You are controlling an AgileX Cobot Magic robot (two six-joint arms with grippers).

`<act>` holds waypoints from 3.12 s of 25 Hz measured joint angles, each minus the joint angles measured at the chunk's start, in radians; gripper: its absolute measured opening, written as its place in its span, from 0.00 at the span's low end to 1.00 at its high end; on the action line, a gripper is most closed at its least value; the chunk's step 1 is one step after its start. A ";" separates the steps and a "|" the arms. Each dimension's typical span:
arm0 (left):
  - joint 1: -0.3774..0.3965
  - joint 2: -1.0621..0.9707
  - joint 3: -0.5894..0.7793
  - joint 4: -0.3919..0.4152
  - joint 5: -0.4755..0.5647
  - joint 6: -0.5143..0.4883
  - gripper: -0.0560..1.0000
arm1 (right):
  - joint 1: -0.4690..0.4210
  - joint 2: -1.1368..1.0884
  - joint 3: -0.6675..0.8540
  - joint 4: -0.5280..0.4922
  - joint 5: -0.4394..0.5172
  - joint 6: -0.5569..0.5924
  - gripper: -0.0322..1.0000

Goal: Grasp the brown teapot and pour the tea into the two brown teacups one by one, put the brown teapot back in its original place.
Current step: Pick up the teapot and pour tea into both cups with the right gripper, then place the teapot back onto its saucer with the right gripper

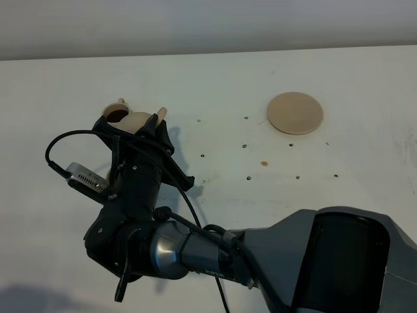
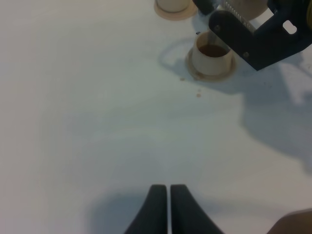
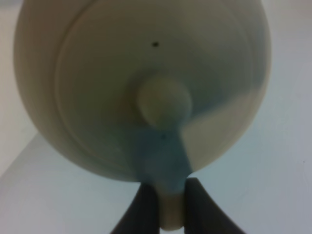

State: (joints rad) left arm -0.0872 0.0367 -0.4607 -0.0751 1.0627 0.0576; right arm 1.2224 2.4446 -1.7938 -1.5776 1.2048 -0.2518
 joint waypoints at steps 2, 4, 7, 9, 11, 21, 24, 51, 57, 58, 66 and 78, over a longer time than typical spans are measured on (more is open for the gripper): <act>0.000 0.000 0.000 0.000 0.000 0.000 0.04 | 0.000 0.000 0.000 -0.001 0.000 0.001 0.14; 0.000 0.000 0.000 0.000 0.000 0.000 0.04 | 0.000 0.000 0.000 -0.001 0.000 0.003 0.14; 0.000 0.000 0.000 0.000 0.000 0.000 0.04 | 0.000 0.000 0.000 -0.001 0.000 0.007 0.14; 0.000 0.000 0.000 0.000 0.000 0.000 0.04 | 0.000 0.000 0.000 -0.003 0.000 0.008 0.14; 0.000 0.000 0.000 0.000 0.000 0.000 0.04 | 0.000 0.000 0.000 -0.003 0.000 0.008 0.14; 0.000 0.000 0.000 0.000 0.000 0.000 0.04 | 0.000 0.000 0.000 -0.004 0.000 0.009 0.14; 0.000 0.000 0.000 0.000 0.000 0.001 0.04 | 0.000 0.000 0.000 -0.004 0.000 0.010 0.14; 0.000 0.000 0.000 0.000 0.000 0.001 0.04 | 0.000 -0.003 0.000 0.030 0.000 0.013 0.14; 0.000 0.000 0.000 0.000 0.000 0.001 0.04 | 0.000 -0.051 0.000 0.059 -0.001 0.014 0.14; 0.000 0.000 0.000 0.000 0.000 0.001 0.04 | 0.000 -0.060 0.000 0.073 -0.001 0.012 0.14; 0.000 0.000 0.000 0.000 0.000 0.001 0.04 | -0.028 -0.172 0.000 0.359 0.002 -0.096 0.14; 0.000 0.000 0.000 0.000 0.000 0.001 0.04 | -0.169 -0.302 -0.111 1.002 -0.069 -0.386 0.14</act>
State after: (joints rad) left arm -0.0872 0.0367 -0.4607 -0.0751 1.0627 0.0585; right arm 1.0533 2.1430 -1.9051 -0.5756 1.1353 -0.6378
